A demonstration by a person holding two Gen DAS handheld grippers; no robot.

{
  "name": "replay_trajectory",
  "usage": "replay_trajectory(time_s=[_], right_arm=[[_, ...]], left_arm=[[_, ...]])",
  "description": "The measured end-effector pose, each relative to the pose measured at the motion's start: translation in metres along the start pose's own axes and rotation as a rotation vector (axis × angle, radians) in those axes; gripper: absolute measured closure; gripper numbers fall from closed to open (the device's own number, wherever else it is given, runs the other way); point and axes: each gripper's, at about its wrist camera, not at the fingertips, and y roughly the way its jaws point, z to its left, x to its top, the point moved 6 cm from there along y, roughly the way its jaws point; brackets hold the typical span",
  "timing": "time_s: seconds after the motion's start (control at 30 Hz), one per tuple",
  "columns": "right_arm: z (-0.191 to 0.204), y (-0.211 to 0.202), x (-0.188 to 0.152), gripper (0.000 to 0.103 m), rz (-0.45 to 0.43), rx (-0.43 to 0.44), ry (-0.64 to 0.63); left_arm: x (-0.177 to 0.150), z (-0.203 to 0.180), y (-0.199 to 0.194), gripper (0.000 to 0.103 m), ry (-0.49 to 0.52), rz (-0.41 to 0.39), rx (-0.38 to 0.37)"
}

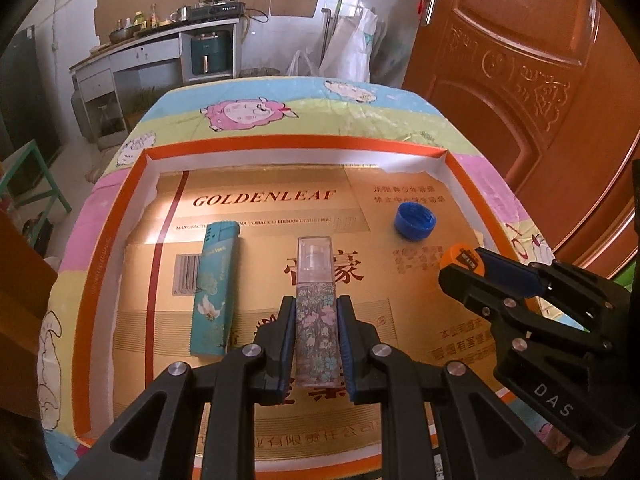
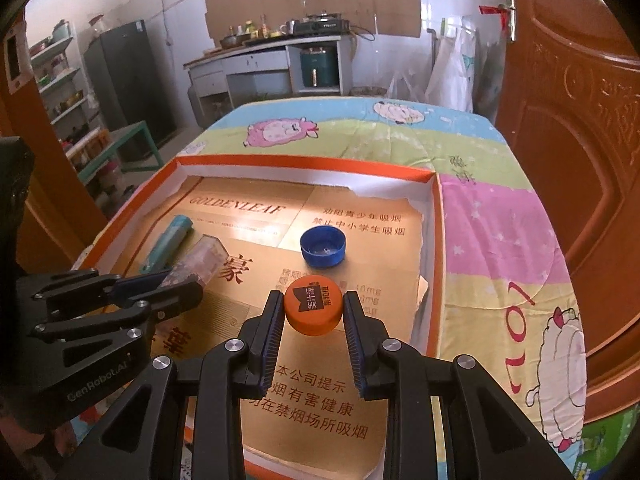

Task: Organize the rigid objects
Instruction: 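Lower and release the orange cap with the right tool while the left tool releases the tube in the lid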

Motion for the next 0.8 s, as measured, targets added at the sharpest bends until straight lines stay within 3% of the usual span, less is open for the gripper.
replay_trajectory(time_s=[0.63, 0.8], right_arm=[[0.001, 0.018, -0.007, 0.072, 0.042, -0.045, -0.022], [0.0, 0.013, -0.006, 0.062, 0.023, -0.05, -0.02]], left_arm=[[-0.003, 0.004, 0.003, 0.082, -0.02, -0.01, -0.027], [-0.002, 0.006, -0.001, 0.082, -0.031, -0.021, -0.041]])
